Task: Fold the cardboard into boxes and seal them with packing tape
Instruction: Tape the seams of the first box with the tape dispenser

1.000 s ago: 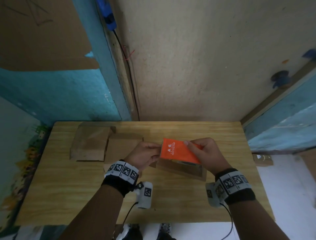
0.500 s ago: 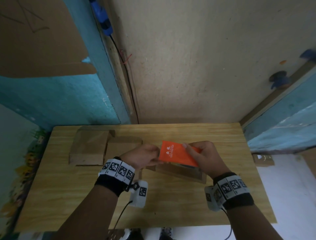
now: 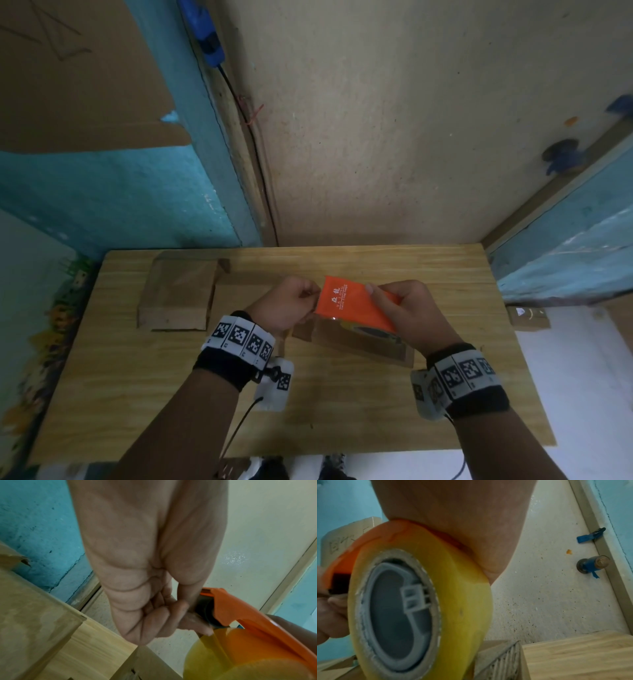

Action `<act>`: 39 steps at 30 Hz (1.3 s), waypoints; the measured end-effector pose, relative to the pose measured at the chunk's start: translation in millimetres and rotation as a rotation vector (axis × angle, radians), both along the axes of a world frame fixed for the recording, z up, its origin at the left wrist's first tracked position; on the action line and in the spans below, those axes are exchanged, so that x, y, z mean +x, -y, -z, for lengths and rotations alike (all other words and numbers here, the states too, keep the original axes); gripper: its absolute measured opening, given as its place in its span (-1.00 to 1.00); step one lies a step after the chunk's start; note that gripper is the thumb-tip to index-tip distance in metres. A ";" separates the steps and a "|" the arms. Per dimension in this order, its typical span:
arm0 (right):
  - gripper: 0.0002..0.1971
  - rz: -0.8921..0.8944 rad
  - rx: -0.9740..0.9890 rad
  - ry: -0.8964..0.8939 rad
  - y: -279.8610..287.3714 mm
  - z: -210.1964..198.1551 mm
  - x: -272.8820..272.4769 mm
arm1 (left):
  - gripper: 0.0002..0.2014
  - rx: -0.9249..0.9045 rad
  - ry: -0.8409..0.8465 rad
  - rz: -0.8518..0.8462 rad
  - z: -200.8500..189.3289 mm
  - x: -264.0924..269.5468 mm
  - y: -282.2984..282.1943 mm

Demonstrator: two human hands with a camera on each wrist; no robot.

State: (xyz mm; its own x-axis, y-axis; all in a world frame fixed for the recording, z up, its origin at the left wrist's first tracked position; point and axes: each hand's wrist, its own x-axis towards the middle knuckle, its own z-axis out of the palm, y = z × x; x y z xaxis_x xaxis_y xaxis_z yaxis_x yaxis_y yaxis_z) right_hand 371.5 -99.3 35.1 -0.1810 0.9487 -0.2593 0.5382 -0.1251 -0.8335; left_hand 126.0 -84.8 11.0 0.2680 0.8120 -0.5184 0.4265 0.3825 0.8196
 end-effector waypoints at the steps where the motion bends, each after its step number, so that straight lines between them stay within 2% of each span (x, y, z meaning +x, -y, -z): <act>1: -0.50 -0.006 0.005 0.006 -0.6 0.7 0.1 | -0.81 0.001 -0.010 0.014 -0.8 -0.4 -1.8; 5: -0.39 -0.019 0.031 0.027 -4.1 4.7 3.1 | -0.83 0.071 -0.142 0.086 -6.7 -0.3 -9.8; 8: -0.43 -0.030 0.050 0.020 -5.0 3.9 3.7 | -0.80 0.129 -0.177 0.075 -12.6 -0.7 -14.3; 12: -0.49 -0.046 0.046 0.022 -7.1 2.8 3.6 | -0.79 0.176 -0.152 0.037 -16.2 -4.8 -14.6; 21: -0.42 -0.084 0.050 0.023 -10.8 2.2 6.1 | -0.80 0.200 -0.080 -0.032 -24.0 -30.7 -17.1; 25: -0.35 -0.069 0.060 0.013 -14.0 0.4 5.6 | -0.77 0.154 -0.041 -0.043 -20.9 -34.3 -19.7; 29: -0.42 -0.037 0.046 0.052 -9.3 -5.7 12.3 | -0.73 0.011 0.085 -0.029 -13.4 -27.9 -17.9; 31: -0.40 -0.046 0.056 0.075 -5.6 -3.2 15.2 | -0.75 0.000 0.080 -0.024 -8.9 -22.2 -18.6; 35: -0.37 -0.071 0.072 0.120 -5.4 1.5 12.9 | -0.92 0.017 0.049 -0.001 3.5 -24.4 -19.4; 39: -0.40 -0.104 0.058 0.151 -4.8 -1.4 13.5 | -0.85 -0.059 0.091 -0.063 8.6 -30.2 -12.8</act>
State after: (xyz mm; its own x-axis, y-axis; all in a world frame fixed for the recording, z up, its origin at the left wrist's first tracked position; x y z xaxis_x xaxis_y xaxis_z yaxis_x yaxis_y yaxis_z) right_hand 385.0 -94.5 36.5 -0.2421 0.9409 -0.2367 0.6653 -0.0165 -0.7464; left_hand 95.8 -71.9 2.4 0.2655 0.7977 -0.5415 0.3250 0.4547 0.8292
